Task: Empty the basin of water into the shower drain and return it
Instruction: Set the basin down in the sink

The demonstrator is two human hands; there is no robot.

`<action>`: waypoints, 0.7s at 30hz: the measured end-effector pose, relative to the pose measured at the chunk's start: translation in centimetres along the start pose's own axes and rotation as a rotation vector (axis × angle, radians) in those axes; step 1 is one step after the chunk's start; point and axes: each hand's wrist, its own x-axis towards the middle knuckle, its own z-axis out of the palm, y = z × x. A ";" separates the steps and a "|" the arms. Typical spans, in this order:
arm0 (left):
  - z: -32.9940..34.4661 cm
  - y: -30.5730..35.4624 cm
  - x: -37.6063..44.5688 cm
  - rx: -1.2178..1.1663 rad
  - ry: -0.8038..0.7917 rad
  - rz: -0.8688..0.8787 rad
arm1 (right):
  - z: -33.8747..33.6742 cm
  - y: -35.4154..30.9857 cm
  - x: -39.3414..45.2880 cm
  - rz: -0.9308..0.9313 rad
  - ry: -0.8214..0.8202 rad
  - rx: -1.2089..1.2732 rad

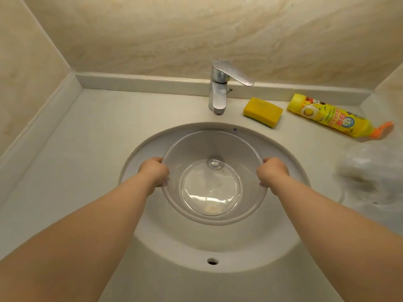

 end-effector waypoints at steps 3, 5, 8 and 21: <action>0.0 -0.1 0.4 -0.008 -0.026 -0.007 | 0.3 0.1 0.1 0.021 0.012 -0.011; -0.1 0.0 0.1 -0.011 -0.039 -0.013 | 0.4 0.0 0.0 0.037 0.005 -0.032; -0.6 0.1 -0.5 0.069 -0.018 -0.010 | -0.3 0.2 -0.4 0.063 0.032 -0.047; -0.8 -1.2 -2.4 0.183 -0.011 0.127 | -0.2 1.7 -1.4 -0.074 -0.057 -0.061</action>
